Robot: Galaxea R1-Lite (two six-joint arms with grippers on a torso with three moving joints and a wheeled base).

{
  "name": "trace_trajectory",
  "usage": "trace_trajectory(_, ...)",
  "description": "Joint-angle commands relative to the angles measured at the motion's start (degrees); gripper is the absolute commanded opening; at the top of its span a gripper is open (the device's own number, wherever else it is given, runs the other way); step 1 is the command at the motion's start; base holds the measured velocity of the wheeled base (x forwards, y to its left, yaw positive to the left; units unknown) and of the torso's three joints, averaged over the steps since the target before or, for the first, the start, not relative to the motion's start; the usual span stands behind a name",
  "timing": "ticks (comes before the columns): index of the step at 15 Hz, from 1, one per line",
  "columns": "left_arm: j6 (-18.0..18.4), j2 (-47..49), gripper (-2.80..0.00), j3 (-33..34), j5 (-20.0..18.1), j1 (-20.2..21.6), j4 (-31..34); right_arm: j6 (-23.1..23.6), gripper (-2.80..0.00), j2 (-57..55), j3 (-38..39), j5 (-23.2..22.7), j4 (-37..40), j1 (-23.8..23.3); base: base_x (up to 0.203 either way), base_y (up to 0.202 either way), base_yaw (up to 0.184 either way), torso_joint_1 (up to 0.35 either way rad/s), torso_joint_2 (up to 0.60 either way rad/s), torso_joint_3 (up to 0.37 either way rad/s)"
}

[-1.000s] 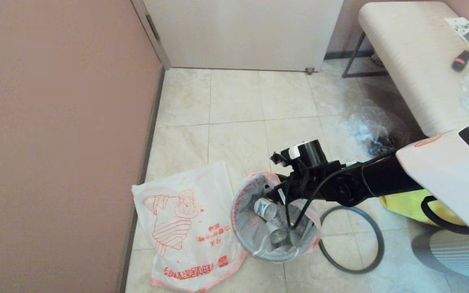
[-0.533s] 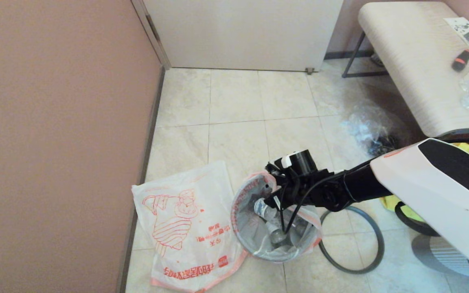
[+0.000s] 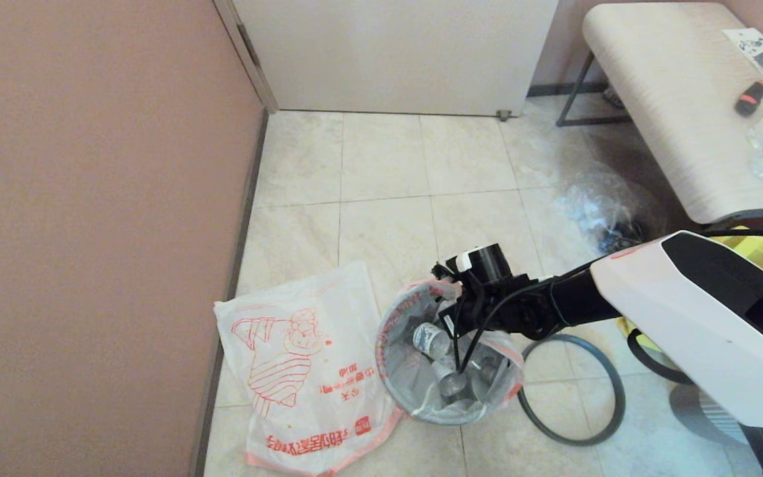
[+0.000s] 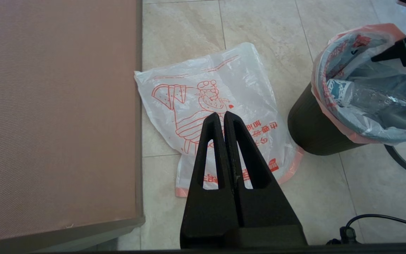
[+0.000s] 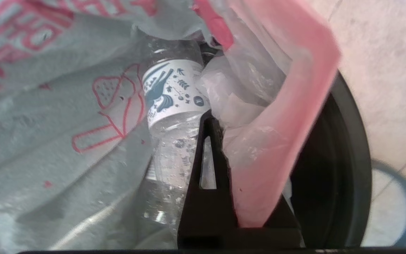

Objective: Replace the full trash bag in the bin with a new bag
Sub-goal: Place the trash bag on the floor

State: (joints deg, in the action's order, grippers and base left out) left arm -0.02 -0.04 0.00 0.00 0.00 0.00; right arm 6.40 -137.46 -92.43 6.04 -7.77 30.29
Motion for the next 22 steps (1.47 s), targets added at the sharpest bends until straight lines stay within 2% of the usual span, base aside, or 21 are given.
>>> trace_trajectory(1,0.0,0.0,-2.8,0.0,0.0,0.0,0.0,-0.1,-2.8,-0.3,-0.8,-0.1,0.3,-0.2,0.0,0.0,0.0,0.0,0.0,0.0)
trace_trajectory(3,-0.1,0.0,-2.8,0.0,0.0,0.0,0.0,-1.5,-2.8,-0.1,-2.5,-1.7,5.9,-0.2,0.0,0.0,0.0,0.0,0.0,0.0)
trace_trajectory(4,-0.1,0.0,-2.8,0.0,0.0,0.0,0.0,-4.2,-2.8,0.1,-4.1,-5.2,9.7,-0.2,0.0,0.0,0.0,0.0,0.0,0.0)
trace_trajectory(6,-0.1,0.0,-2.8,0.0,0.0,0.0,0.0,-11.1,-2.8,0.4,-8.5,-17.3,19.2,-0.5,0.0,0.0,0.0,0.0,0.0,0.0)
trace_trajectory(9,-0.1,0.0,-2.8,0.0,0.0,0.0,0.0,-18.2,-2.8,-0.4,-14.9,-37.6,30.5,-2.4,0.0,0.0,0.0,0.0,0.0,0.0)
trace_trajectory(10,-0.1,0.0,-2.8,0.0,0.0,0.0,0.0,-19.9,-2.8,-1.5,-17.2,-43.3,33.0,-3.1,0.0,0.0,0.0,0.0,0.0,0.0)
trace_trajectory(11,-0.1,0.0,-2.8,0.0,0.0,0.0,0.0,-21.6,-2.8,-3.2,-19.2,-46.9,34.6,-3.8,0.0,0.0,0.0,0.0,0.0,0.0)
trace_trajectory(15,0.0,0.0,-2.8,0.0,0.0,0.0,0.0,-24.6,-2.8,-4.6,-19.8,-55.8,35.5,-4.9,0.0,0.0,0.0,0.0,0.0,0.0)
trace_trajectory(22,-0.1,0.0,-2.8,0.0,0.0,0.0,0.0,-28.0,-2.8,-0.5,-19.8,-57.4,35.5,-5.1,0.0,0.0,0.0,0.0,0.0,0.0)
